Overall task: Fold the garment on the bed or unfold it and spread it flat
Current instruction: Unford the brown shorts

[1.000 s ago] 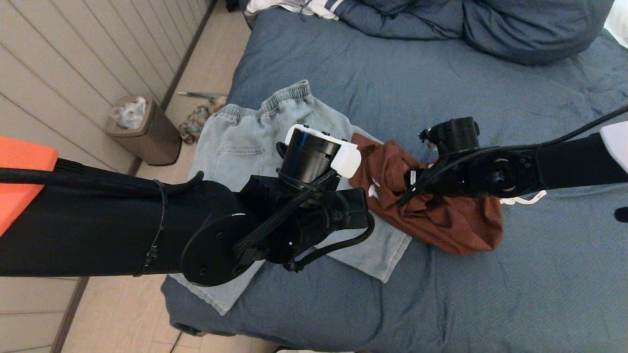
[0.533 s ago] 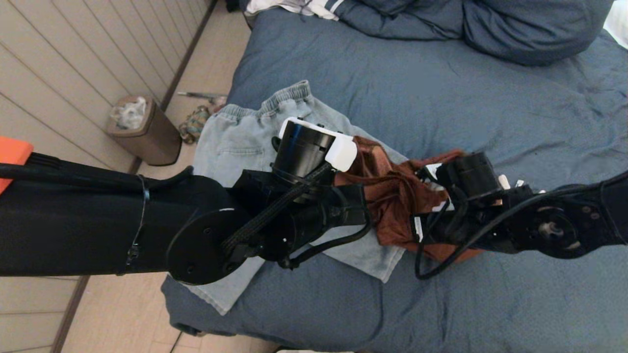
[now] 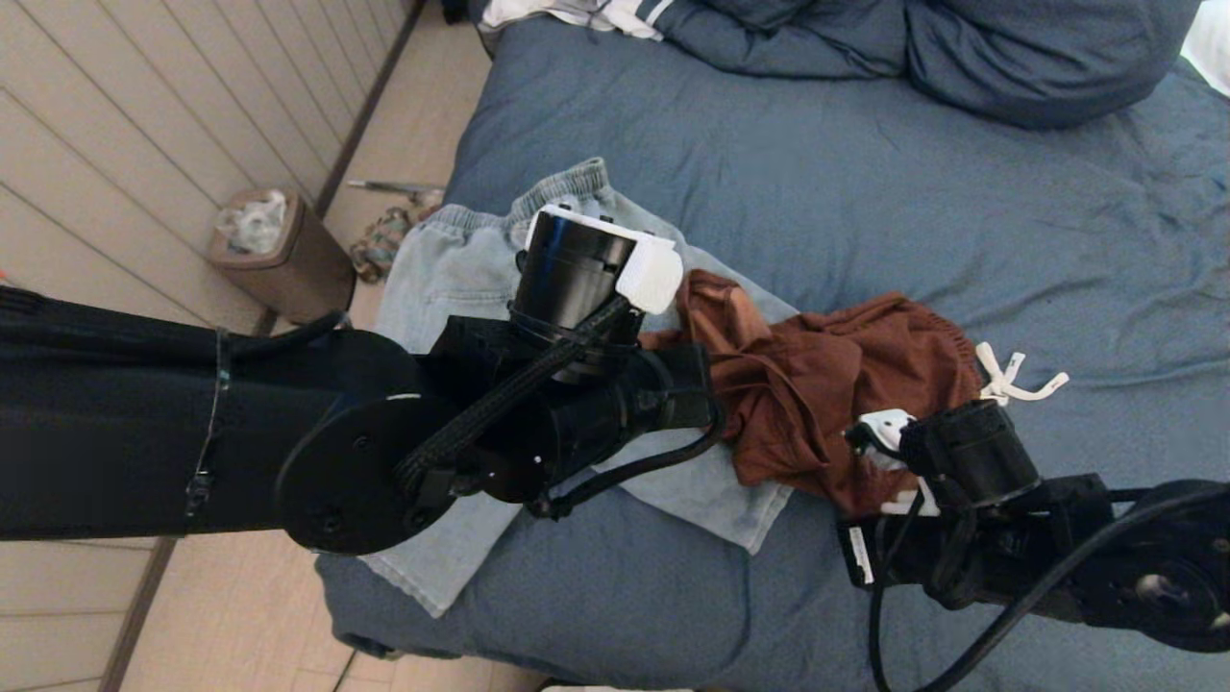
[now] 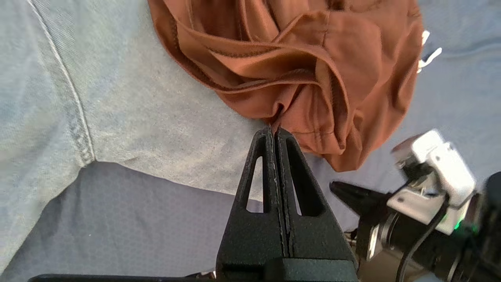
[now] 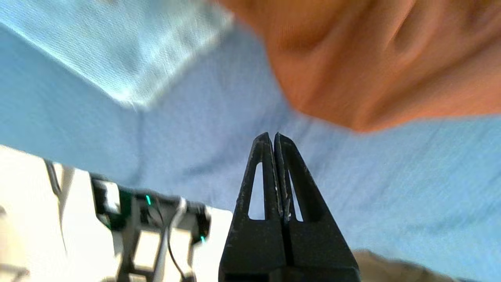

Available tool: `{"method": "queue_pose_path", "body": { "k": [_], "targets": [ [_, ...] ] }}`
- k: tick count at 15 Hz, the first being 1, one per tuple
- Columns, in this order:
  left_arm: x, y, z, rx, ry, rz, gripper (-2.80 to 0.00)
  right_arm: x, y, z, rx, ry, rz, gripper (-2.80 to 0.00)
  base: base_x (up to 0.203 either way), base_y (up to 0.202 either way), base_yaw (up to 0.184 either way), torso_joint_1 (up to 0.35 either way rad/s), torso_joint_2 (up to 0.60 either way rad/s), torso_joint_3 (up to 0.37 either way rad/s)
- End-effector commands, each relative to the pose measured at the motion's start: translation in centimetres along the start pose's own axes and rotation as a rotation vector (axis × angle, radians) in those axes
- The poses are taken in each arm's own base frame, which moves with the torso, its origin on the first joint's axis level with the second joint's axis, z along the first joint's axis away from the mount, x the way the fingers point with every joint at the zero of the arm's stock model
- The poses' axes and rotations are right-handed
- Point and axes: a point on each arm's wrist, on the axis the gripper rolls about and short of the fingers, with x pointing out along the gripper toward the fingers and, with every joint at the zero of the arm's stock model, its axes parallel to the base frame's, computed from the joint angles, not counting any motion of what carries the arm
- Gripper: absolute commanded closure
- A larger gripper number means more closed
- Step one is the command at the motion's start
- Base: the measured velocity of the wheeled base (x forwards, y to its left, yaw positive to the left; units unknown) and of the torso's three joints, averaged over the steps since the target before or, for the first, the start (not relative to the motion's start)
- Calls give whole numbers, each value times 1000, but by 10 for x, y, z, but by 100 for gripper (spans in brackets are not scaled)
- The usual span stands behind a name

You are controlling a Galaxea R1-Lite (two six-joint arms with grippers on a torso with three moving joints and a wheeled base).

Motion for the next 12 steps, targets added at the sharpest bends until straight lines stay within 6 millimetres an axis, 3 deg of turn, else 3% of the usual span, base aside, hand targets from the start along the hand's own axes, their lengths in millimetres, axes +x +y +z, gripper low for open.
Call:
{"method": "queue_pose_path", "body": {
  "k": [1,4,5,9,11,12],
  "targets": [
    [-10,-1,8,-12,-25,-14,0,-15,-12,34,60,-146,-17,0,0,0,0,0,0,0],
    [-20,-6,14,-16,-39,-37,0,-32,-50,87,149,-290,-119,0,0,0,0,0,0,0],
    [-21,-8,12,-15,-36,-44,0,-27,-63,95,173,-288,-158,0,0,0,0,0,0,0],
    [-25,-18,6,-5,-20,-72,0,34,-86,109,216,-195,-220,0,0,0,0,0,0,0],
    [-25,-17,6,-4,-21,-70,0,61,-86,109,244,-158,-220,0,0,0,0,0,0,0],
    [-25,-17,6,-5,-23,-71,0,71,-77,107,249,-140,-201,0,0,0,0,0,0,0]
  ]
}}
